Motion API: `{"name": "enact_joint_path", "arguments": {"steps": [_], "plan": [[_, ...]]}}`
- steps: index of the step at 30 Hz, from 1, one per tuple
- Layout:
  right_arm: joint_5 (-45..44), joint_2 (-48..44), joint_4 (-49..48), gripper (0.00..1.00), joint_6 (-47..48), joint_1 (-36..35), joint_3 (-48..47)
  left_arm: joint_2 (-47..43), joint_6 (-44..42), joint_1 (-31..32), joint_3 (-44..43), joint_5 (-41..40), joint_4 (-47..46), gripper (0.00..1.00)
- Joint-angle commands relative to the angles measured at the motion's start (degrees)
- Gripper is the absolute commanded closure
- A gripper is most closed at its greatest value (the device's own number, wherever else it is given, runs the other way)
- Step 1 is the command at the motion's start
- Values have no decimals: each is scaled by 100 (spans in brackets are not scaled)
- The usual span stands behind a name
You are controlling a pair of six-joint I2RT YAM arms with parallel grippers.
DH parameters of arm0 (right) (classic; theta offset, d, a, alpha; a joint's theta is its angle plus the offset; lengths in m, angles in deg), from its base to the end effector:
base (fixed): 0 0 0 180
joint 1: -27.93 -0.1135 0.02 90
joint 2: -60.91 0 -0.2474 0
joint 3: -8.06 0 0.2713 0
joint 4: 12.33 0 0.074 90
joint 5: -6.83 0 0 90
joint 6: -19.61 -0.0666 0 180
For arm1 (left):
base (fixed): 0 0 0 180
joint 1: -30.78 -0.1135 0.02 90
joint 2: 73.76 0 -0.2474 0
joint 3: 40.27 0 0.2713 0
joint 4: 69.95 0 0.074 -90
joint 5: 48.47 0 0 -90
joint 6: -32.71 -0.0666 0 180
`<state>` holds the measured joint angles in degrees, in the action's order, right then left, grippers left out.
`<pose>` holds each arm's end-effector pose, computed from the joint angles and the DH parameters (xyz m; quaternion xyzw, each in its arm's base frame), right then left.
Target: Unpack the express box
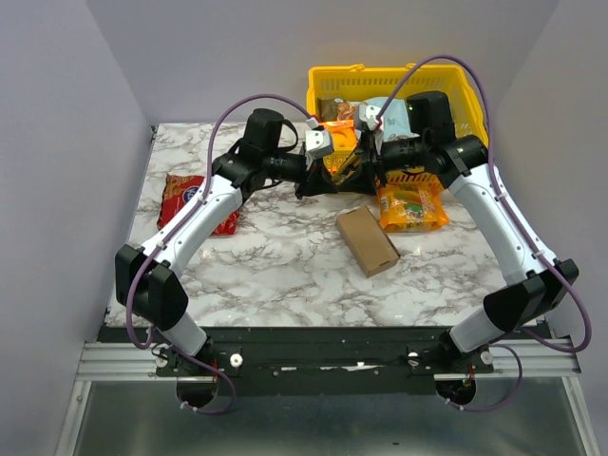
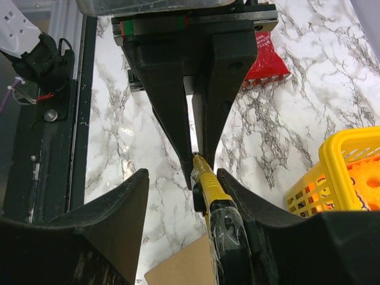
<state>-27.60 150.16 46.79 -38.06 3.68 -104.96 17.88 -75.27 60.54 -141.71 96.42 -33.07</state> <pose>0.3021 0.1963 0.4056 -0.5609 0.5907 0.3845 0.4343 0.3154 -0.2431 0.3559 0.5263 0.5949 -0.4386 0.4204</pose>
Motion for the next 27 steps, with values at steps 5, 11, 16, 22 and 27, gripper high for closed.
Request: {"name": "enact_joint_path", "arguments": {"steps": [5, 11, 16, 22, 27], "plan": [[208, -48, -74, 40, -281, 61, -346, -58, 31, 12, -37, 13, -37, 100], [191, -40, 58, 40, -140, 61, -338, -58, 40, 12, -28, -14, -37, 100], [156, -13, 129, 41, -78, 61, -320, -23, 75, 12, -55, -14, -54, 100], [147, 4, 164, 45, -17, 61, -302, 12, 128, 12, -46, -14, -81, 100], [164, 48, 217, 49, 18, 52, -320, 39, 154, 12, -72, -22, -81, 100]]}}
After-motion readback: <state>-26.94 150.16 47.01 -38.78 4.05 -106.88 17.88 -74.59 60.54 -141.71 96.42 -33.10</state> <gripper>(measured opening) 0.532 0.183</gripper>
